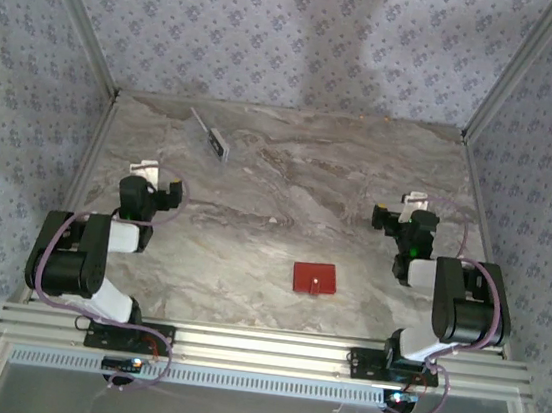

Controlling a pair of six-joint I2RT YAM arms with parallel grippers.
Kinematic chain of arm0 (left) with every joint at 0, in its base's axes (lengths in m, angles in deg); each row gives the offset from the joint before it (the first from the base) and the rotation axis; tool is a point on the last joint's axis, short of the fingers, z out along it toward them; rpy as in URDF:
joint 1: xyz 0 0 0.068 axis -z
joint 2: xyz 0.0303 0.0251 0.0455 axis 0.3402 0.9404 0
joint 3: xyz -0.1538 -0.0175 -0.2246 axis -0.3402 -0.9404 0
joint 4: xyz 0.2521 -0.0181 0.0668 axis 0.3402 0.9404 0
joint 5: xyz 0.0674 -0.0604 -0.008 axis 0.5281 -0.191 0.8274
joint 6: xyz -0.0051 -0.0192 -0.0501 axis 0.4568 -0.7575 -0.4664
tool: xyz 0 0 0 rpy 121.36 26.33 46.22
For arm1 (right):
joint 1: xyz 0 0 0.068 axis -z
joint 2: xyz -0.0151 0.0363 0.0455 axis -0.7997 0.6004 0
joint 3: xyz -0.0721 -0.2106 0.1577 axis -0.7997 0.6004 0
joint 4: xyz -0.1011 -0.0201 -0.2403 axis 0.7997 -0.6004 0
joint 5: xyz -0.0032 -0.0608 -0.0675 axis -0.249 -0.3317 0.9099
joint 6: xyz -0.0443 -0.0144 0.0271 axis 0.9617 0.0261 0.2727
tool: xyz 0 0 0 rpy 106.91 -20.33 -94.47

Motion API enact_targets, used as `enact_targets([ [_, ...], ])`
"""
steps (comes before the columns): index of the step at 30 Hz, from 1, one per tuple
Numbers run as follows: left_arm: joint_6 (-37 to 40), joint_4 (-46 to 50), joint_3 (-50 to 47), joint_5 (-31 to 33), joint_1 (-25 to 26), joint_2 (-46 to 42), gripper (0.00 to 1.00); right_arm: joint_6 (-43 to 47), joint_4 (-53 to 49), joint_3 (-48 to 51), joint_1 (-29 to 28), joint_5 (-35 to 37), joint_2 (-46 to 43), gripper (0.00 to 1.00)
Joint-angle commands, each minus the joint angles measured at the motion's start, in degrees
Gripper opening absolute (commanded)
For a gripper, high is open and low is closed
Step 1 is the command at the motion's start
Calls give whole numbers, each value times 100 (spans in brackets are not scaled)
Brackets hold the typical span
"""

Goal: Put the credit cards into the card holder

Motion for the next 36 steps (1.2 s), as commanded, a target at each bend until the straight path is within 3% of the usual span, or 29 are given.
enact_targets([
  [1, -19, -27, 114, -75, 16, 44, 99, 96, -105, -67, -25, -4, 23, 100],
  [25, -26, -28, 110, -90, 15, 43, 99, 0, -92, -45, 171, -416, 8, 100],
  [29, -19, -34, 116, -112, 14, 34, 99, -9, -386, -1, 230, -597, -454, 100],
  [32, 140, 614, 320, -392, 39, -303, 99, -63, -1294, -105, 177, -586, -1210, 100],
  [36, -342, 2620, 868, -492, 68, -1413, 99, -498, -2569, -227, 11, -611, -2449, 100],
])
